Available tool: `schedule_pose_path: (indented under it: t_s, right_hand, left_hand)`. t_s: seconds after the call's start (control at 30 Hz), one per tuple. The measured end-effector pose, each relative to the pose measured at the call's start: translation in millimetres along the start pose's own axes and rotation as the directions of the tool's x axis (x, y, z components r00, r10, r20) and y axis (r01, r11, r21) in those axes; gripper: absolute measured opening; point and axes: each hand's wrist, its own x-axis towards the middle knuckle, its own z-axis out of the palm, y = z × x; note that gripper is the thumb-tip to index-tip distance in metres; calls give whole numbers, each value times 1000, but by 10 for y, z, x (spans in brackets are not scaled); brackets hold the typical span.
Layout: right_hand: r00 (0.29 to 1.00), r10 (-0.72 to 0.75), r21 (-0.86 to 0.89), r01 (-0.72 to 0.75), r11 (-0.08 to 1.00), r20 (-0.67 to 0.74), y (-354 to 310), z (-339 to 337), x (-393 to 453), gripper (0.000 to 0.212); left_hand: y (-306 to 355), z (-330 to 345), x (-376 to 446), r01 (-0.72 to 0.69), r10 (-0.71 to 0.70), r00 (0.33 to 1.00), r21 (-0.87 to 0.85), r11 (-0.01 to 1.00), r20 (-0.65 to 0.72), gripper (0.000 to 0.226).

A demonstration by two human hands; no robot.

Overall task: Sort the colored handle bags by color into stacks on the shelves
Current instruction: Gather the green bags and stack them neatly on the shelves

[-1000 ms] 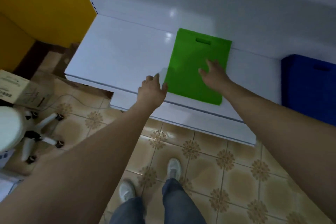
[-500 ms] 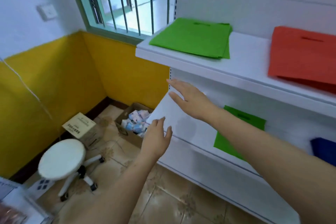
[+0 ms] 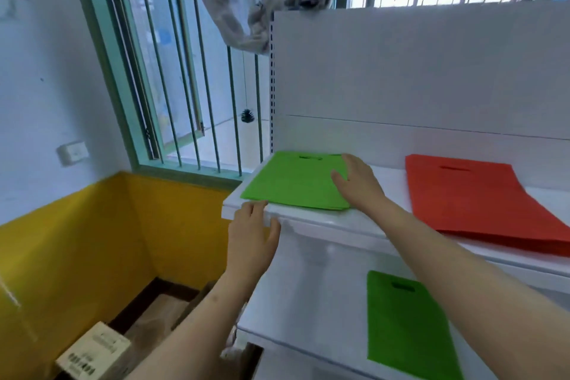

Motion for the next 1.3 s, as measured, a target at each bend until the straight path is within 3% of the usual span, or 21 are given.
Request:
schedule_pose_path:
  t_s: [0.1, 0.27, 0.43, 0.5, 0.67, 0.77, 0.9, 1.03, 1.17, 1.3]
  right_hand:
    - [992, 118, 15, -119, 993, 36, 255, 122, 383, 69]
    - [967, 240, 61, -246, 967, 88, 488, 430, 1012, 70]
    - [966, 219, -123, -202, 972, 140, 677, 710, 1359, 82]
    - [972, 192, -218, -161, 963, 132, 758, 797, 1390, 76]
    - [995, 53, -229, -33, 973, 86, 775, 890, 1462, 54]
    - [997, -25, -123, 34, 992, 73, 735, 886, 1482, 43]
    - [994, -67, 94, 75, 993, -86, 600, 763, 1451, 36]
    - [982, -64, 227, 104, 968, -176, 516, 698, 1430, 32]
    - [972, 10, 431, 95, 897, -236, 480, 688, 1458, 34]
    - [945, 181, 624, 30, 781, -272, 563, 684, 1521, 33]
  left_hand:
    - [-16, 178, 423, 21, -23, 999, 41, 999, 31, 47]
    - [-227, 485, 1084, 147, -183, 967, 196, 970, 180, 69]
    - [-385, 694, 1359, 126, -248, 922, 377, 918, 297, 83]
    - [-409, 733, 1331, 116, -232, 936, 390, 913, 265, 83]
    - [-440, 773, 1326, 133, -210, 954, 323, 937, 216, 70]
    - [-451, 762, 1291, 112, -167, 970, 281, 953, 179, 51]
    - [-431, 747, 1248, 98, -105, 994, 142, 985, 38, 28]
    - [-401, 698, 1216, 79, -80, 996, -15, 997, -46, 44]
    - [-423, 625, 1244, 177, -180, 984, -209, 962, 7, 75]
    - [-401, 513, 1278, 242, -241, 970, -321, 916, 41, 69]
